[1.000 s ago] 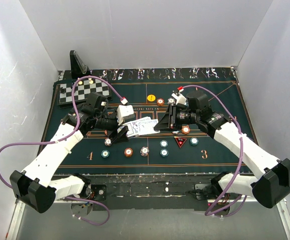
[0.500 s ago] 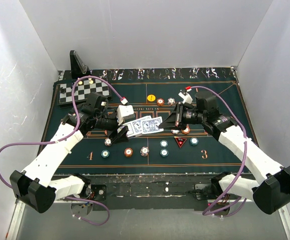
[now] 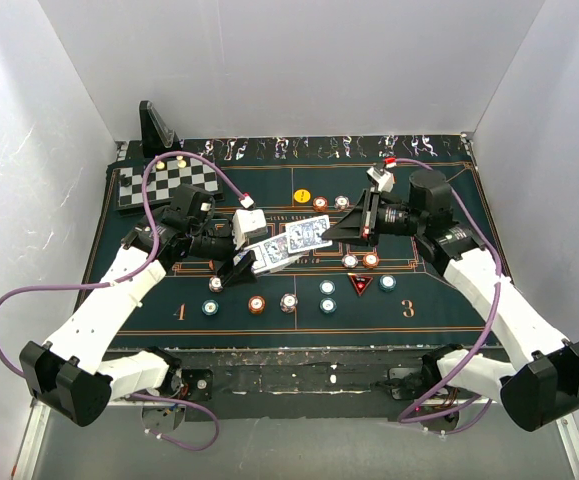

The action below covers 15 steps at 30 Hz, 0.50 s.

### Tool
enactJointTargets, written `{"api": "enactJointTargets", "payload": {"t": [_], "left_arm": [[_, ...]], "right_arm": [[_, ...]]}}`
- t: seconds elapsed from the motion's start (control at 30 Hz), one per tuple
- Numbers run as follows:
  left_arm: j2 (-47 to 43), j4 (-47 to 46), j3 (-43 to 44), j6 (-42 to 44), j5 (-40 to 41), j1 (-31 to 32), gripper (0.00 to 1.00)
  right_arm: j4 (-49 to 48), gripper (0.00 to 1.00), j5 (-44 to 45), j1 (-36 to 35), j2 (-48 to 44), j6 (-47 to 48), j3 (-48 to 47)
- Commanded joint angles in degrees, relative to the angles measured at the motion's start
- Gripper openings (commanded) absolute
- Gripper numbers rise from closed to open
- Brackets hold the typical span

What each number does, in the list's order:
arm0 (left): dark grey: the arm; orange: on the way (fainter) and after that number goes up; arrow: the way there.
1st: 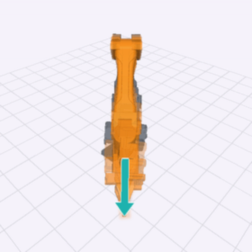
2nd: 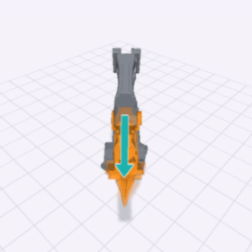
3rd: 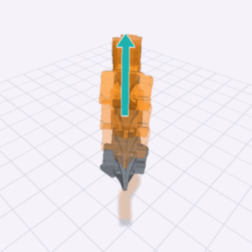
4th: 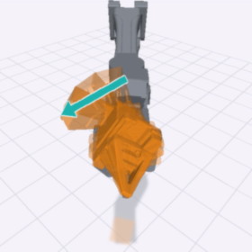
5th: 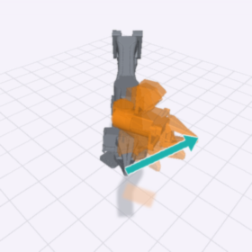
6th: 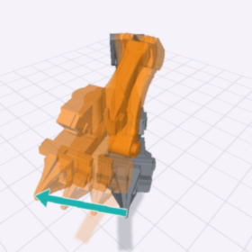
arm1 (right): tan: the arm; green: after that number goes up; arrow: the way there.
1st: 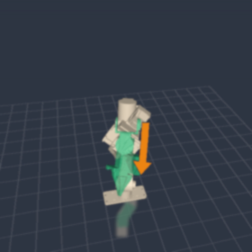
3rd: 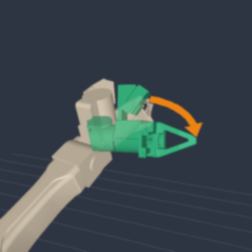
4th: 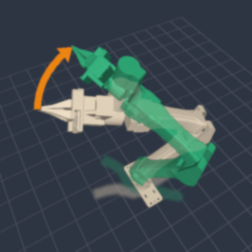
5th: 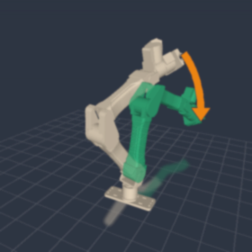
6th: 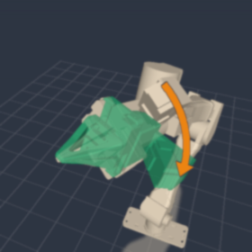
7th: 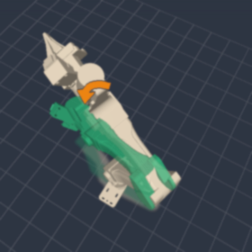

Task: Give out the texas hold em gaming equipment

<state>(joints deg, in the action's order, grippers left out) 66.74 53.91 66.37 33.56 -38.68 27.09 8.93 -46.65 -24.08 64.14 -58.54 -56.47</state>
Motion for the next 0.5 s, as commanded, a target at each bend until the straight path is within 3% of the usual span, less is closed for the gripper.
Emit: {"api": "enactJointTargets", "payload": {"t": [0.0,0.2,0.47], "left_arm": [[-2.67,-0.91,0.87,0.1,-2.54,-0.55,0.12],[-3.98,0.67,1.04,0.1,-3.16,-0.64,0.11],[-7.23,4.36,2.45,-0.16,-4.65,-0.64,0.1]], "right_arm": [[0.37,0.01,-2.65,2.53,0.37,1.58,-6.01],[3.91,0.01,-2.91,7.9,6.68,6.07,-14.01],[-0.57,0.01,-0.55,7.64,22.5,8.36,-19.11]]}}
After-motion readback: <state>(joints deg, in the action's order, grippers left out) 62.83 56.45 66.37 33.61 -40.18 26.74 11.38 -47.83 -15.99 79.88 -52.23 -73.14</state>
